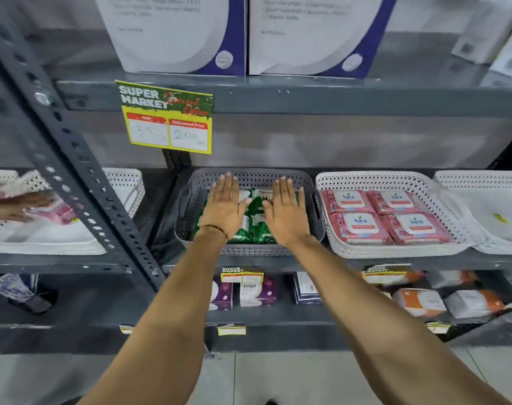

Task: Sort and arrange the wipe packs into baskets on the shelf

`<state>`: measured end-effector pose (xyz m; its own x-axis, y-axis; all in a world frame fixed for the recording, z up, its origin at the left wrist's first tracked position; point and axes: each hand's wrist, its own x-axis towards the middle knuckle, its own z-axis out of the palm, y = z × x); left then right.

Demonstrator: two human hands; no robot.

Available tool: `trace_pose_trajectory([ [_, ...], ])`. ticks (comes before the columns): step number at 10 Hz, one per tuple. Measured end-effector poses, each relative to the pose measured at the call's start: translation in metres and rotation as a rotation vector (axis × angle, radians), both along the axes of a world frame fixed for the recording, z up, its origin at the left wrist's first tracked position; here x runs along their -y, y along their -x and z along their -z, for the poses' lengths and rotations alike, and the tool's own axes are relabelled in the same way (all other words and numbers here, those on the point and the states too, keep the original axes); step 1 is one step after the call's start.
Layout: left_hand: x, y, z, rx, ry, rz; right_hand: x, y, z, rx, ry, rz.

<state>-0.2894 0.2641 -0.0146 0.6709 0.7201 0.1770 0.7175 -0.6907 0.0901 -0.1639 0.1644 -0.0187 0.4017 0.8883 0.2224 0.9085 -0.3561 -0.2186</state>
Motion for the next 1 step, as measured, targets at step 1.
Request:
trace_pose_trajectory([
  [1,0.0424,0.0151,-0.0122,0.113,-0.121,0.047,0.0394,0.0243,-0.0152,0.128,-0.152,0.030],
])
